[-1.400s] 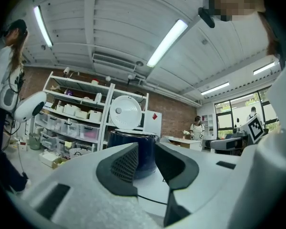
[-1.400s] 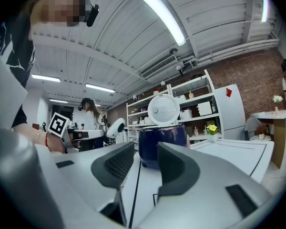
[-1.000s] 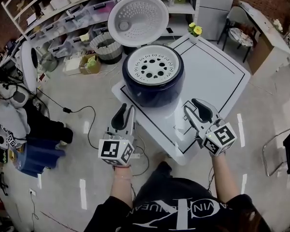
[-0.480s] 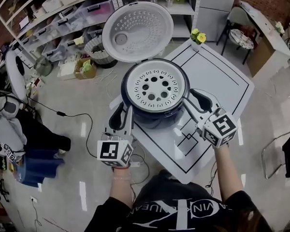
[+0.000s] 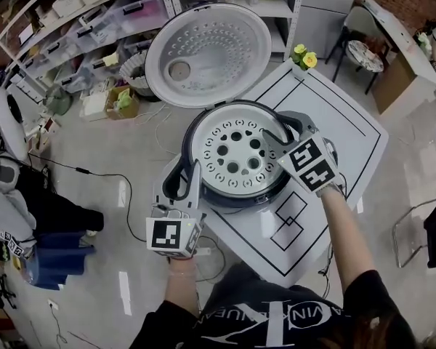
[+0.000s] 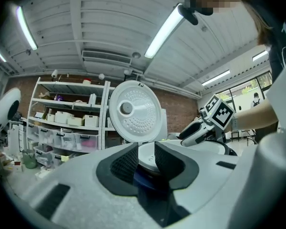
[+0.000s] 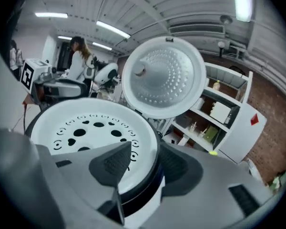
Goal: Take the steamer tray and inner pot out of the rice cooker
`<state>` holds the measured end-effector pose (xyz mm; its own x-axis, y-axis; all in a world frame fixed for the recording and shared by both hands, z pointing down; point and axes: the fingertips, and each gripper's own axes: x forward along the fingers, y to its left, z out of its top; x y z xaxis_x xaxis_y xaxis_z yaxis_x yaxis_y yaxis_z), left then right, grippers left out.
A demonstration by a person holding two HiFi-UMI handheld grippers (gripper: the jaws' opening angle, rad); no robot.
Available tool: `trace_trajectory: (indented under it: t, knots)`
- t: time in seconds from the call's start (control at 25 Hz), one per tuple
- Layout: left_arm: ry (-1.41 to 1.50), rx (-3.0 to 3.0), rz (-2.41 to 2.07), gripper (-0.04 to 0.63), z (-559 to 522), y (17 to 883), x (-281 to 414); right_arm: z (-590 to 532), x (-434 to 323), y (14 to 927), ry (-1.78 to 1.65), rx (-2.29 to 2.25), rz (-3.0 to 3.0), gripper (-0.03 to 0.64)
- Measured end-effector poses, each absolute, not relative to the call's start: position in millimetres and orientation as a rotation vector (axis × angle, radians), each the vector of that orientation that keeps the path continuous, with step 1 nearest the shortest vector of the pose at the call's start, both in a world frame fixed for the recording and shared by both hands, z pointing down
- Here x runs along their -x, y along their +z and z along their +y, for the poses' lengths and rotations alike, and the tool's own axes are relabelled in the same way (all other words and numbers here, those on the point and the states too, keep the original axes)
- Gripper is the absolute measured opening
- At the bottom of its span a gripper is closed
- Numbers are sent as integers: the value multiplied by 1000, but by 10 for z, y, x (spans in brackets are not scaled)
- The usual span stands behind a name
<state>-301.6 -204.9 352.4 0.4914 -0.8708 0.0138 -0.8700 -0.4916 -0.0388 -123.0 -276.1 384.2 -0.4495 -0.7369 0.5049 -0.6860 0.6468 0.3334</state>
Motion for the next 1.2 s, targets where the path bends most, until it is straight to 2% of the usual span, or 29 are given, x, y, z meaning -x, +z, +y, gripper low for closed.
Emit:
trace_trajectory:
  t: [0.4, 0.6, 0.92, 1.2]
  knots:
    - [23, 2729, 1558, 80, -2226, 3487, 2996, -3033, 1306, 3981, -59, -912, -2093, 195]
    - [25, 2734, 1553, 80, -2250, 3533, 3071, -3049, 1381, 4005, -175, -897, -2009, 132]
    - [88, 2750, 1581, 80, -2245, 3574, 3159, -2999, 1442, 3884, -290, -932, -2027, 110]
    - [116, 2816, 1514, 90, -2219, 3490, 3060, -2982, 1401, 3664, -193, -1053, -2201, 80]
